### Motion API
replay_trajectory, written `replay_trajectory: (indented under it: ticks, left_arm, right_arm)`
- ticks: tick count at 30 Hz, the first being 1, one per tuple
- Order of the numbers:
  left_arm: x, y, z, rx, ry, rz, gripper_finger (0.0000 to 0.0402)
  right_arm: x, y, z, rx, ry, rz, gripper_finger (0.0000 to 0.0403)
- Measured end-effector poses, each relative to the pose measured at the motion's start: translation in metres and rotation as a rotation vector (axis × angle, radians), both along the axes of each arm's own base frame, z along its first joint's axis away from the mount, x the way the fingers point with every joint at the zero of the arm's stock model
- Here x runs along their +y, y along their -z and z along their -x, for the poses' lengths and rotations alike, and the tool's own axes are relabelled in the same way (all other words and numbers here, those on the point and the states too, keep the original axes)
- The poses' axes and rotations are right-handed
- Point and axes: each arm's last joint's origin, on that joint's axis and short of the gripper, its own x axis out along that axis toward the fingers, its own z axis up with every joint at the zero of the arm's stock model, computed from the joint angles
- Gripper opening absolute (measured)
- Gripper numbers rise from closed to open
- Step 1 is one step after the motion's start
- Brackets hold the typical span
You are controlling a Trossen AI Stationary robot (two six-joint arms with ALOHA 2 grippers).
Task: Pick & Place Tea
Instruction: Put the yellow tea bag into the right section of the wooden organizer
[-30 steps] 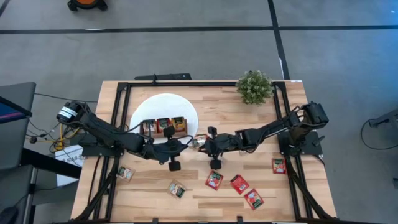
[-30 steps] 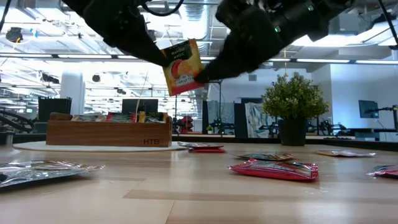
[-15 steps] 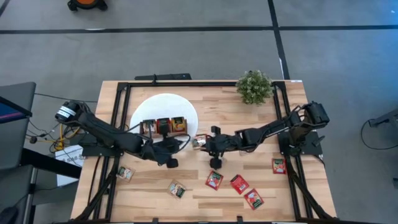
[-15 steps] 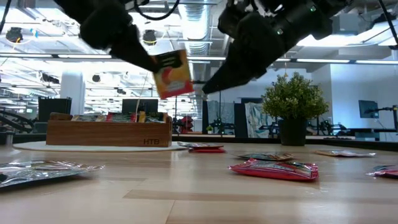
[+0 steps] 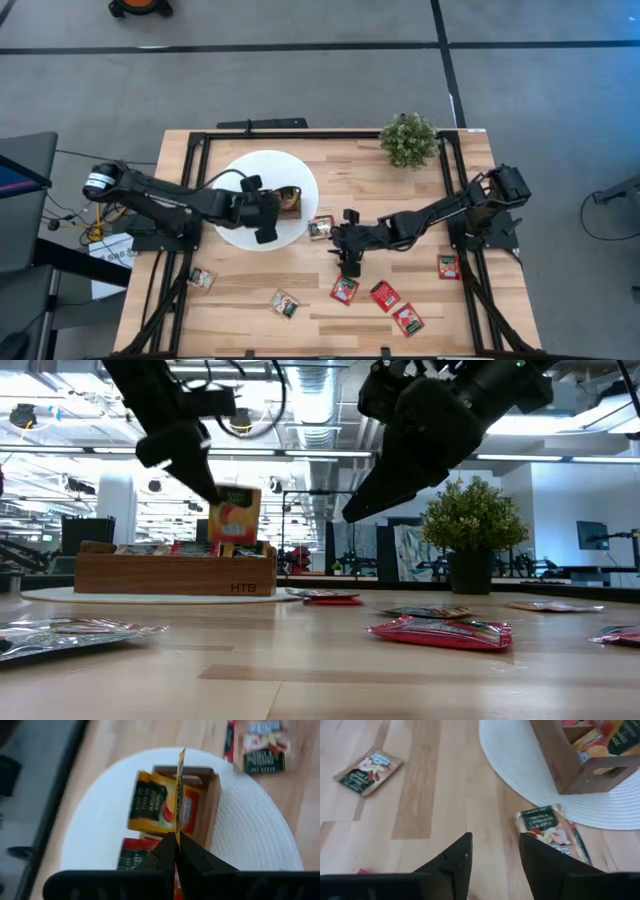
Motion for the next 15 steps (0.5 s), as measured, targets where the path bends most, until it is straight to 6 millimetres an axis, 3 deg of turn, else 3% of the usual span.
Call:
replay_trajectory:
  ticks: [6,15]
  left_arm:
    - [0.021,0.005,-0.008,0.024,0.027,0.075,0.0000]
    - [0.036,0.011,-0.017,0.021,0.086,0.154,0.0000]
  right_arm:
    - [0.003,0.000,0.001,0.001,-0.009,0.001,0.0151]
    - [0.003,0.000,0.001,0.005,-0.013,-0.002,0.0136]
